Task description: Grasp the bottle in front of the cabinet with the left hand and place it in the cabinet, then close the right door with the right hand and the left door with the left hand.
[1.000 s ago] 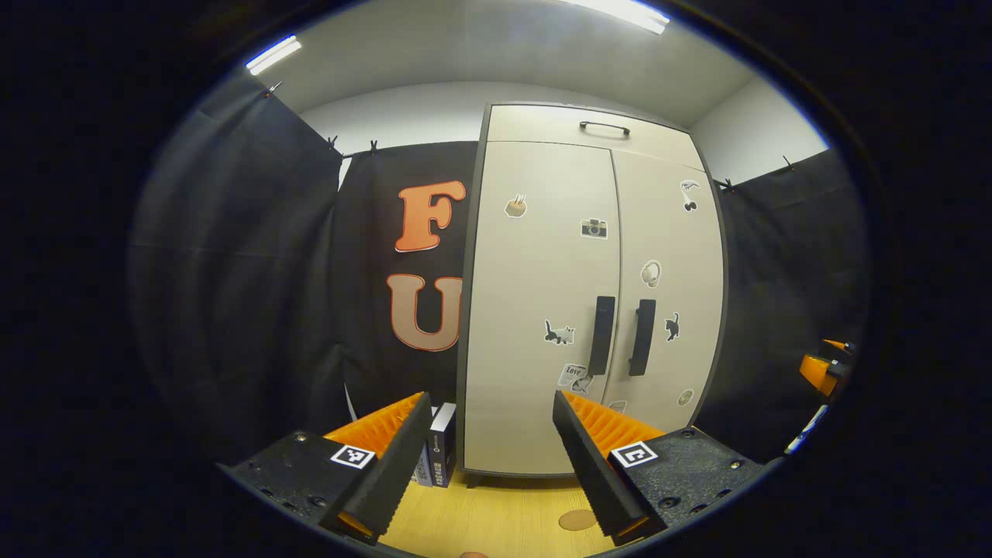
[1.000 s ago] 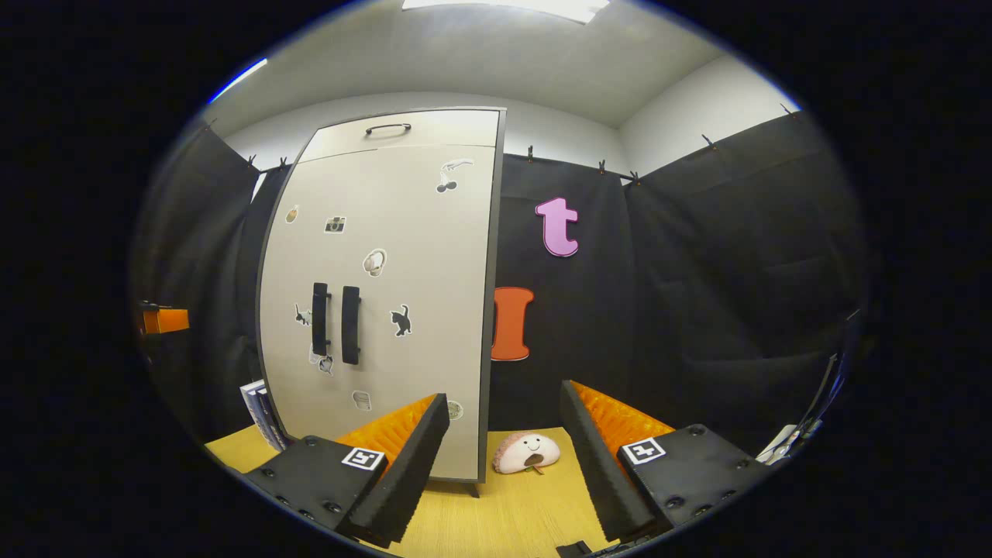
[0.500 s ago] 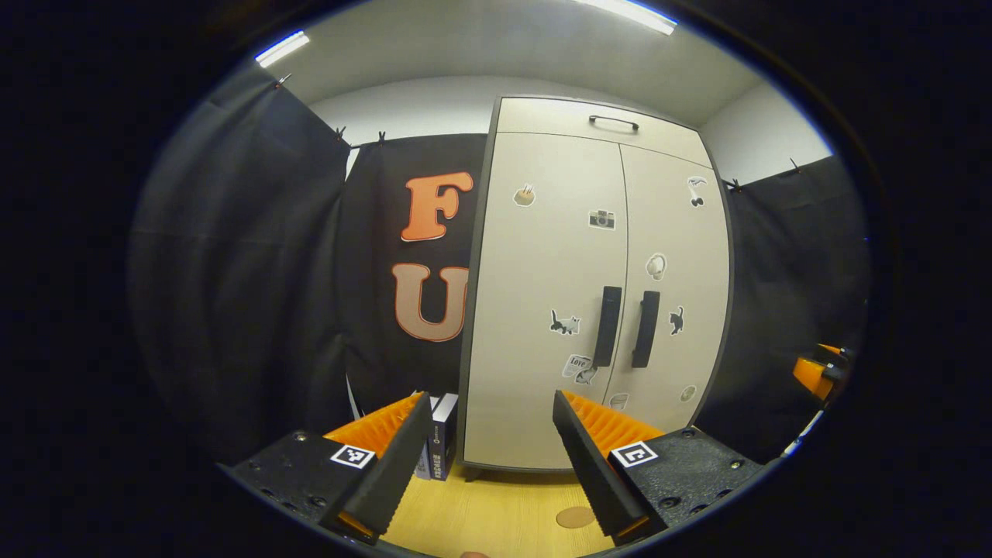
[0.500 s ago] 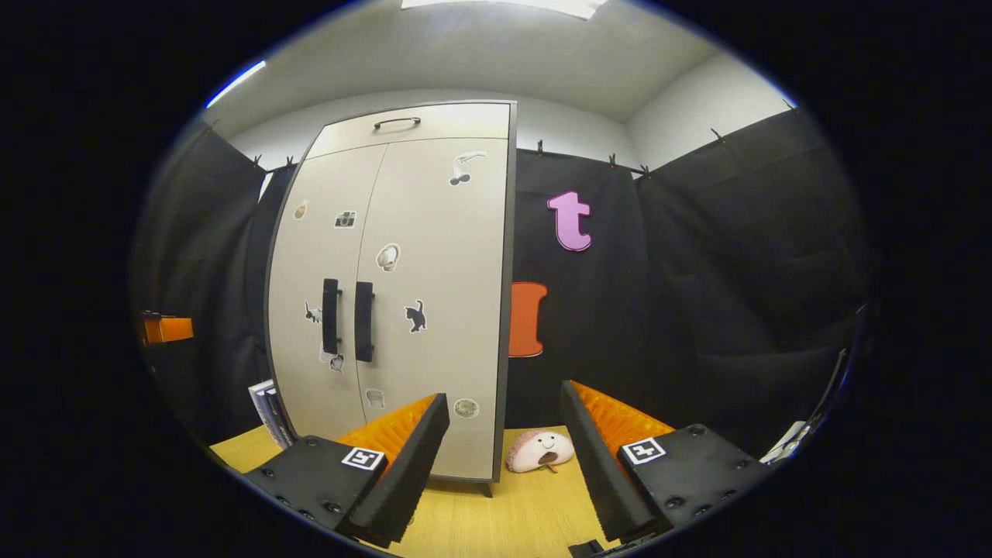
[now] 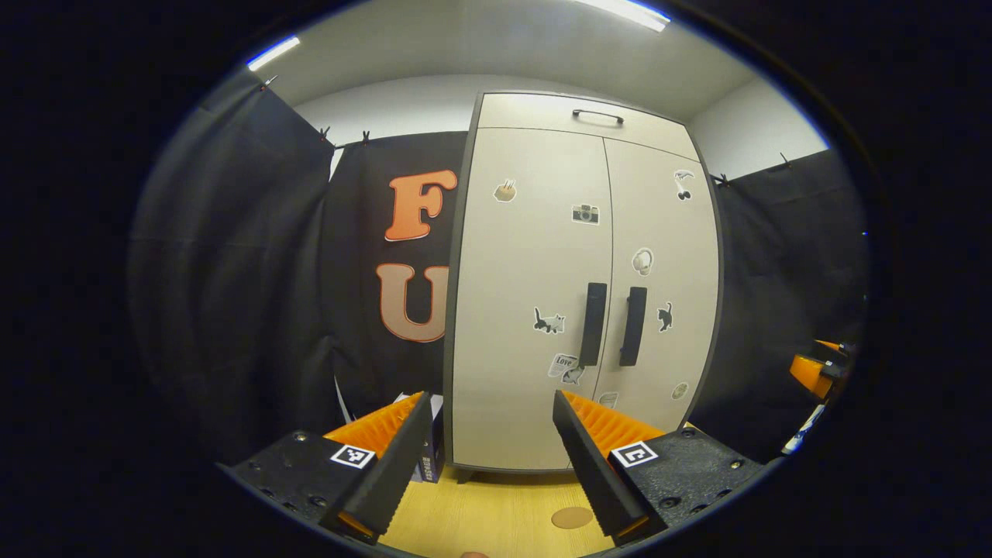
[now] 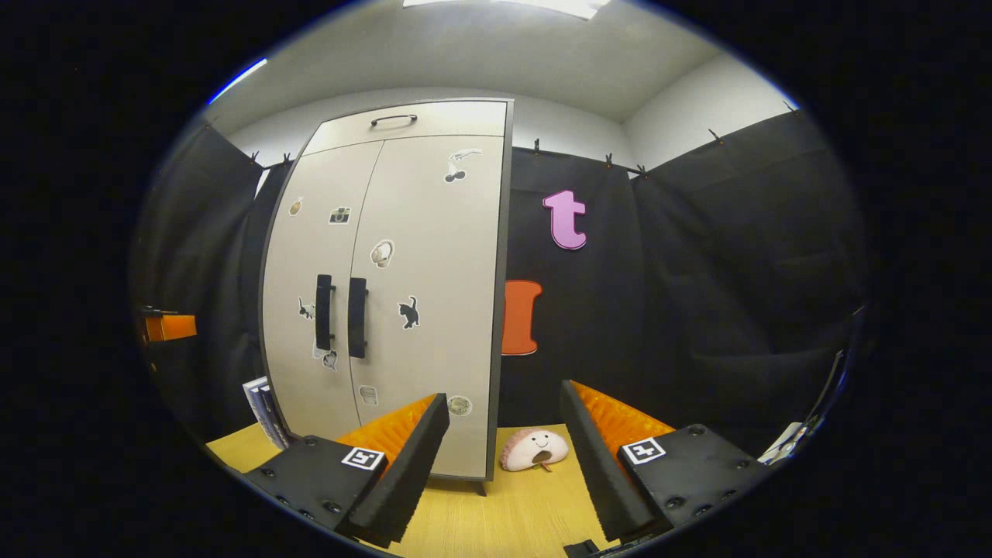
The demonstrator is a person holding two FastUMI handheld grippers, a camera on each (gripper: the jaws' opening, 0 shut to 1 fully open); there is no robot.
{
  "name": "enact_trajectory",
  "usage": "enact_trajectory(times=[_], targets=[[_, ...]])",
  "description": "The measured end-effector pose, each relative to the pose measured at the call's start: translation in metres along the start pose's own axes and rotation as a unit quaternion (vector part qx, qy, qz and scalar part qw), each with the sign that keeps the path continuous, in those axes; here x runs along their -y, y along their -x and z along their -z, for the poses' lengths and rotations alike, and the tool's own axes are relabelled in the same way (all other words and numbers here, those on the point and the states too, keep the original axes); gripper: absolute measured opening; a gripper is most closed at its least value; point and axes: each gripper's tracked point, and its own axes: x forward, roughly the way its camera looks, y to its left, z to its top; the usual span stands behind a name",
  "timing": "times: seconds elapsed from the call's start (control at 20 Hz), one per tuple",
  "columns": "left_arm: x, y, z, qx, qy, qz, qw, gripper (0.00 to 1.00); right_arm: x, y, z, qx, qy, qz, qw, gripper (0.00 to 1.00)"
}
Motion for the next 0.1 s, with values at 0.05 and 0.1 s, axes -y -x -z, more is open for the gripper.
enact_trajectory(times=[0.05, 0.1], targets=[[0.0015, -0.0014, 0.0009, -0.001, 0.000, 0.002, 1.000, 0.96, 0.0004, -0.0001, 0.0006, -0.001, 0.000, 0.001, 1.000, 0.95], [0.0017, -0.0004, 0.0015, -0.002, 0.000, 0.003, 1.000, 0.96, 0.0012, 0.0001, 0.0012, -0.001, 0.001, 0.003, 1.000, 0.89]])
